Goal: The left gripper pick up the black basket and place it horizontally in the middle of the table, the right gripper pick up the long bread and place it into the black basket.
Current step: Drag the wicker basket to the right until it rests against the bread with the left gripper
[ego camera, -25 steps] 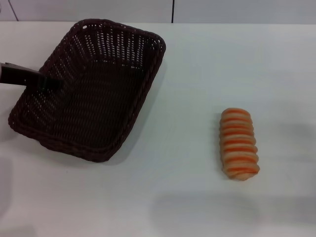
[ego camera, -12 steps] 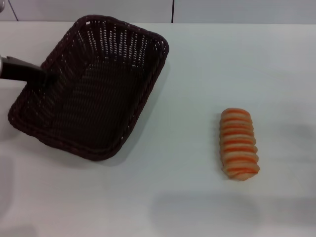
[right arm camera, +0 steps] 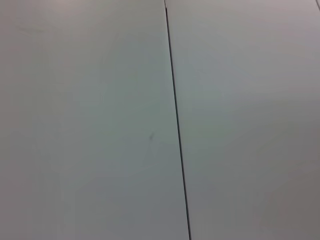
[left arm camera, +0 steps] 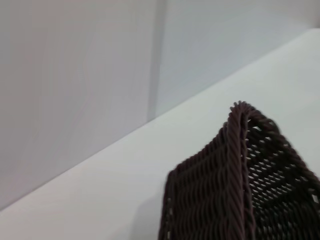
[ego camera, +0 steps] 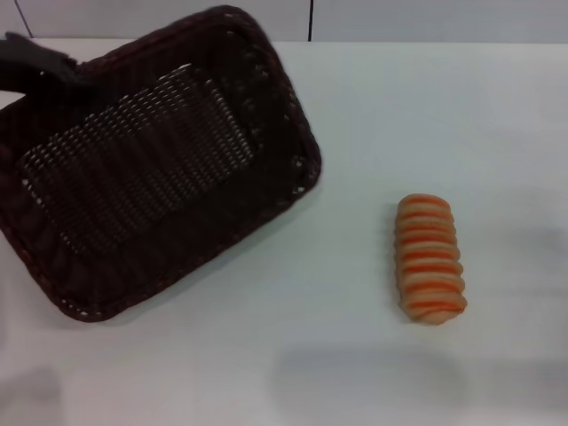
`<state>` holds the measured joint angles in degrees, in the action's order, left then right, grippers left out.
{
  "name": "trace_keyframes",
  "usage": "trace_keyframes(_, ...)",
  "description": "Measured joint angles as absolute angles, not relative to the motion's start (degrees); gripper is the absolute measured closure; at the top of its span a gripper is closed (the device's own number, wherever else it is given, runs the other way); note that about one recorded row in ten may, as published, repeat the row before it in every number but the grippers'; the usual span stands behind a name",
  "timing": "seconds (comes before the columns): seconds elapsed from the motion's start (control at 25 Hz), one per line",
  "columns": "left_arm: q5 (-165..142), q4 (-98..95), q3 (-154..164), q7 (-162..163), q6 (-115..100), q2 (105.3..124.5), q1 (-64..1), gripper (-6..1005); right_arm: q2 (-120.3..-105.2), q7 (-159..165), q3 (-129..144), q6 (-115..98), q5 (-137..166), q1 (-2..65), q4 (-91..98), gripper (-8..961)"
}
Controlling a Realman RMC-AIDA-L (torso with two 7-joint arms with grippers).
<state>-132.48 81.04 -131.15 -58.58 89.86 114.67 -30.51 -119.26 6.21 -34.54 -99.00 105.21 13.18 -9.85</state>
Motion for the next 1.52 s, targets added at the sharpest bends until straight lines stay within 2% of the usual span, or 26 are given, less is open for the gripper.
trace_keyframes(0.08,-128.11,81.26,-131.8,-61.4,97.06,112.67,-32.77,796,-119.26,6.22,-34.59,-99.08,105.13,13.03,-9.85,230)
trace_keyframes(0.32,-124.71,80.34,-131.28,-66.95,107.25,111.38,-36.94,797,-119.27,6.24,-34.59,-99.71,105.11,12.55,-9.85,230)
trace_keyframes(0.56,-124.68,75.18,-128.02,-70.6,113.35,112.36,-41.89,797,-119.4,6.24,-34.54,-100.45,105.11,11.48,-10.21,231)
trace_keyframes(0.68,-125.07,72.22,-124.4,-71.84,112.41,113.57,-43.22,797,-119.42,6.24,-34.54,-100.82,105.15,10.8,-10.46,231)
trace_keyframes(1.0,-127.62,70.22,-121.4,-72.86,106.05,114.96,-42.79,797,-119.44,6.24,-34.54,-101.24,105.45,10.03,-10.53,231)
trace_keyframes(1.52,-130.18,66.16,-121.57,-74.84,102.68,115.02,-42.92,796,-119.44,6.31,-34.54,-102.1,105.56,9.93,-10.63,232)
